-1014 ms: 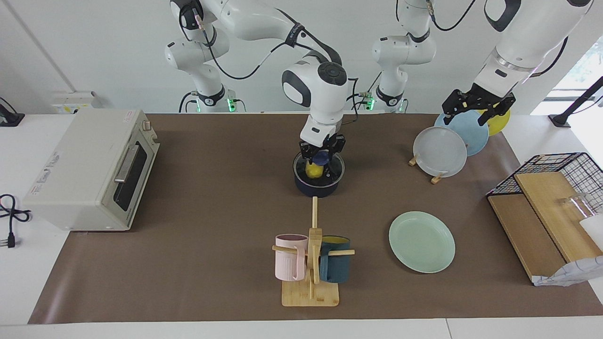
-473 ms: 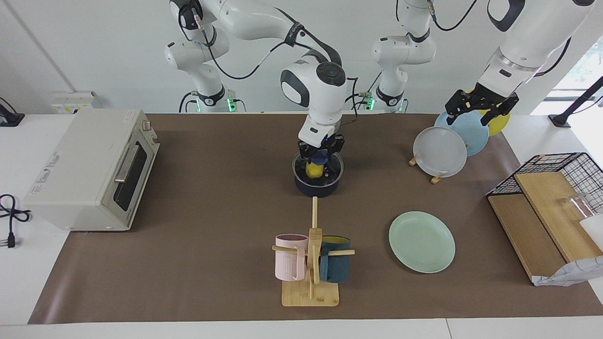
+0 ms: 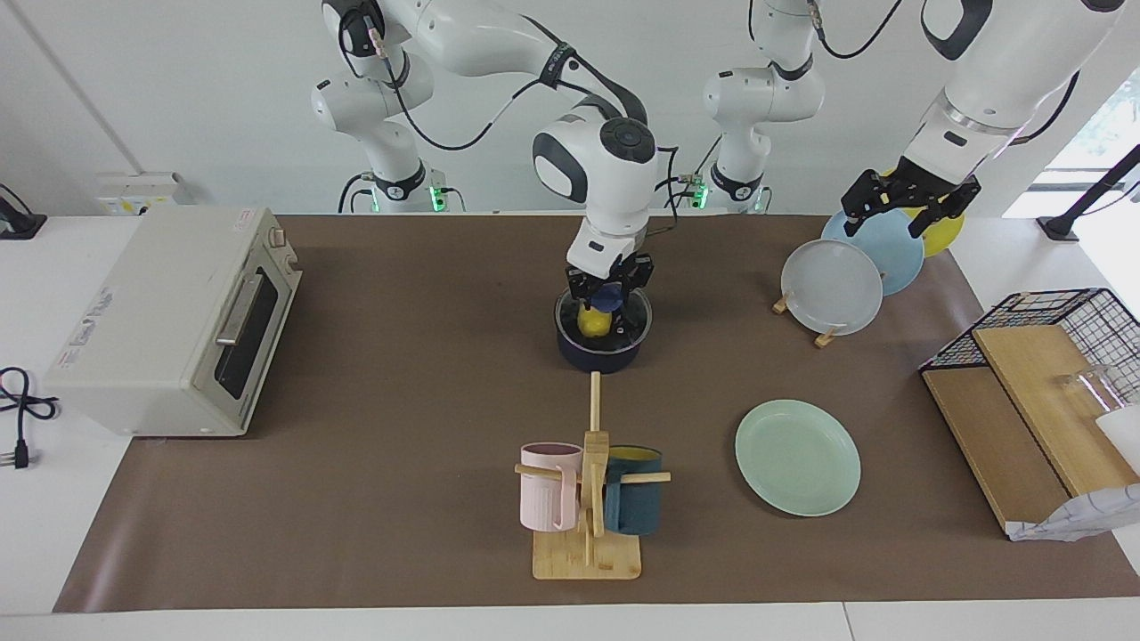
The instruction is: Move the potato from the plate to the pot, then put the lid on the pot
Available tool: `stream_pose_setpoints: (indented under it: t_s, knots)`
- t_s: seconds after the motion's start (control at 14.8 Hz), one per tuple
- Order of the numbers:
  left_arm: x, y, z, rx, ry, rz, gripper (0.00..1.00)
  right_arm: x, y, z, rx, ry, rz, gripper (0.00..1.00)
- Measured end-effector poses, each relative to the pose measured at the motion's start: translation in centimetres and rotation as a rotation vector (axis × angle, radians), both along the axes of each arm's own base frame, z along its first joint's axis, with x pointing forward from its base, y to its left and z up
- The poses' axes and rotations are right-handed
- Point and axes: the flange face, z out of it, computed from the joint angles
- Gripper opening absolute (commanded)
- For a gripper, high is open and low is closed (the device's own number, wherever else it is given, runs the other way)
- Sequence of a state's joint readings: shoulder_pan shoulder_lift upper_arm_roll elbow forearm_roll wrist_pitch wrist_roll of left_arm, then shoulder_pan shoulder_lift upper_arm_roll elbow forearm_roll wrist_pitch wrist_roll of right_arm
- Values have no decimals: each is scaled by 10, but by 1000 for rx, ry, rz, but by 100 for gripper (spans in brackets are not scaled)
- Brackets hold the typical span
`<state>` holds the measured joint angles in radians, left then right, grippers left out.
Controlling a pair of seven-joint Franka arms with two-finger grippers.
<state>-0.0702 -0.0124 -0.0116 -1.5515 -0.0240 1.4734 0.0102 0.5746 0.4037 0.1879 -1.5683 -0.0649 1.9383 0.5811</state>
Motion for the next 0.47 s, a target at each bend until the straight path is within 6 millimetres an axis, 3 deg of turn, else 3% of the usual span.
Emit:
stream_pose_setpoints:
  t_s: [0.47]
  knots:
    - [0, 0, 0, 0, 0, 0, 100, -2, 2, -2, -31, -25, 26, 0]
